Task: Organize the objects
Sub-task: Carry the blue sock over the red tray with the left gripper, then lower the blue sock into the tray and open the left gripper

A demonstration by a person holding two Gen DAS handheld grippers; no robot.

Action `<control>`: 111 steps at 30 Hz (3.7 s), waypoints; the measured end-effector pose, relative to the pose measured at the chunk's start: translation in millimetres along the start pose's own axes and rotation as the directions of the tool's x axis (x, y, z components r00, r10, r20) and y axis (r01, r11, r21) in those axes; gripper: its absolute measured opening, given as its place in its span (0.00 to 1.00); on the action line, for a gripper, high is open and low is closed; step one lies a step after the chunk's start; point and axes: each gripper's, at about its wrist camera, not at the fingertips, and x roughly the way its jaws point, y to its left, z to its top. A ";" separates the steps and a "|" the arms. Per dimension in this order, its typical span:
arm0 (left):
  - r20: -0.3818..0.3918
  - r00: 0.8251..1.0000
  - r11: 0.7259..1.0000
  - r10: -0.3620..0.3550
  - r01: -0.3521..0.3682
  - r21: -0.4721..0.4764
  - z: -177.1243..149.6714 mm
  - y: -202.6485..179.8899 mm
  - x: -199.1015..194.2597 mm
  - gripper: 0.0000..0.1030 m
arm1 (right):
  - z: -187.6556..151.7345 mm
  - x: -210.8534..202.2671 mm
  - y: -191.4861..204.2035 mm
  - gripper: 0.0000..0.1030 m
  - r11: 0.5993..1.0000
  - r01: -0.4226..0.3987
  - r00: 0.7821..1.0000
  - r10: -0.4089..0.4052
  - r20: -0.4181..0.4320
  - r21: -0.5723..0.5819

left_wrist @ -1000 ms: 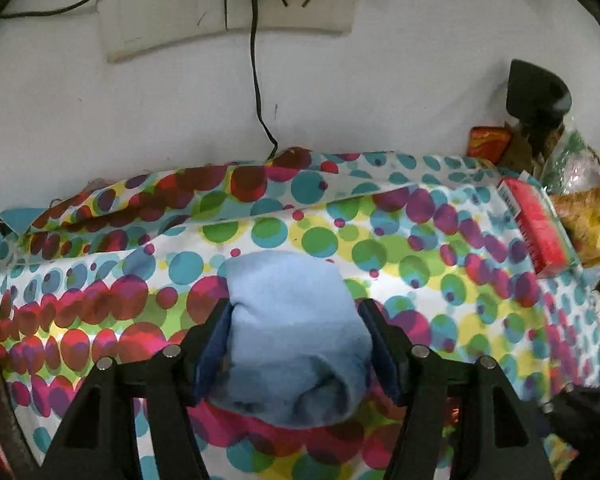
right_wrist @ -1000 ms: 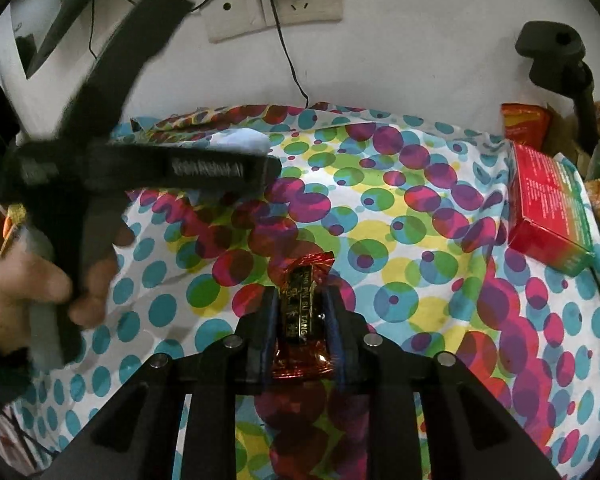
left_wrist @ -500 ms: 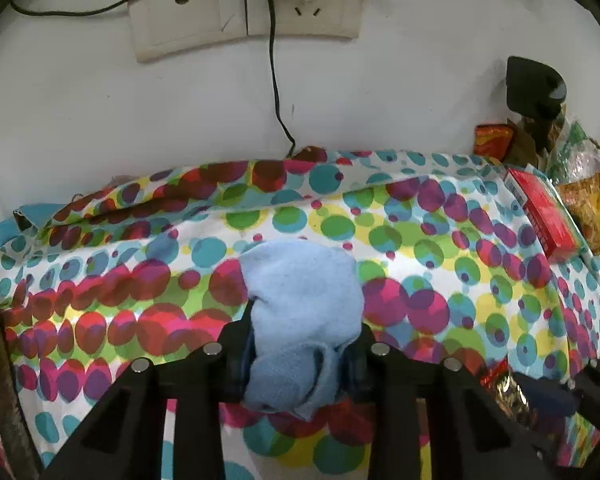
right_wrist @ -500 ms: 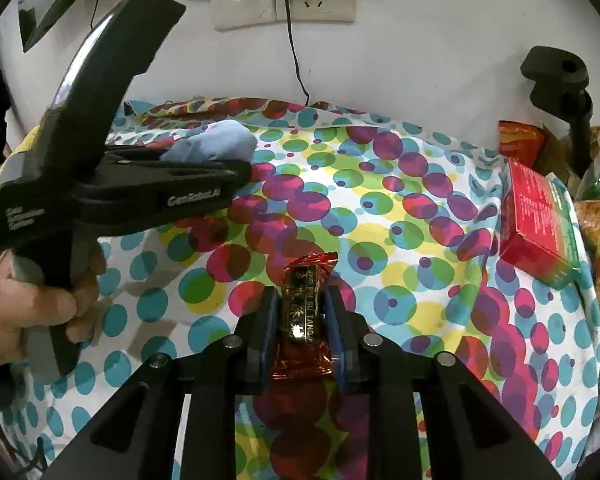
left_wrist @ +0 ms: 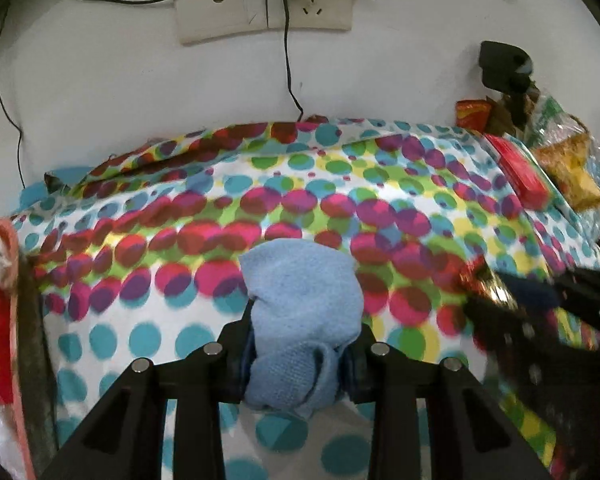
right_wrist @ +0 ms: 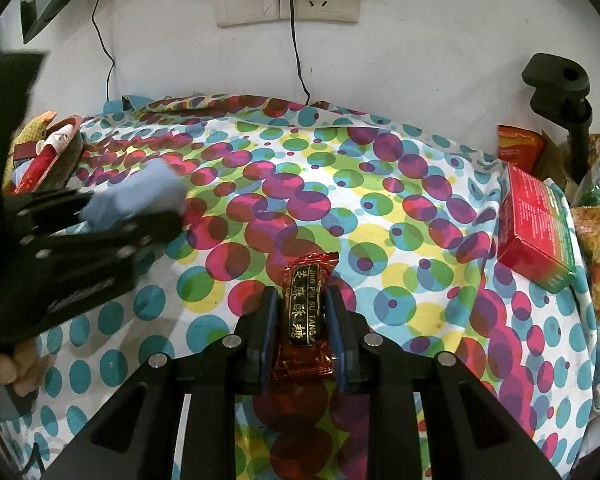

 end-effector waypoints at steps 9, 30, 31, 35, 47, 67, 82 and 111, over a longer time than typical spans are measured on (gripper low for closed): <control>-0.005 1.000 0.999 -0.011 0.011 -0.035 -29.1 10.2 -25.5 0.33 | 0.0 -0.3 1.6 0.23 1.000 0.014 1.000 -0.014 0.000 0.005; 0.136 0.988 0.994 0.076 -0.085 0.061 -87.0 30.2 -126.4 0.33 | 0.1 1.0 4.6 0.23 0.999 0.033 0.999 -0.033 0.000 0.024; 0.145 0.987 0.994 0.074 -0.084 0.066 -88.9 30.7 -131.8 0.33 | 0.1 1.1 4.9 0.23 0.999 0.036 0.999 -0.036 0.001 0.026; 0.149 0.985 0.994 0.081 -0.090 0.054 -93.3 39.1 -145.0 0.33 | -0.2 0.8 4.7 0.23 0.999 0.037 0.999 -0.037 0.001 0.032; 0.135 0.968 0.973 0.210 -0.195 -0.121 -98.8 141.4 -179.4 0.33 | -0.6 1.4 6.1 0.23 0.998 0.046 0.999 -0.046 0.001 0.034; 0.040 0.962 0.914 0.270 -0.243 -0.325 -88.5 260.5 -159.2 0.35 | 0.1 2.5 7.8 0.23 0.997 0.063 0.998 -0.063 0.000 0.049; -0.010 0.954 0.904 0.300 -0.288 -0.317 -91.6 262.4 -123.0 0.39 | -0.2 3.9 9.8 0.23 0.996 0.074 0.997 -0.074 0.000 0.057; 0.076 0.963 0.939 0.257 -0.231 -0.255 -110.1 222.7 -185.5 0.62 | -0.1 3.4 5.4 0.30 0.991 0.105 0.994 -0.105 -0.005 0.076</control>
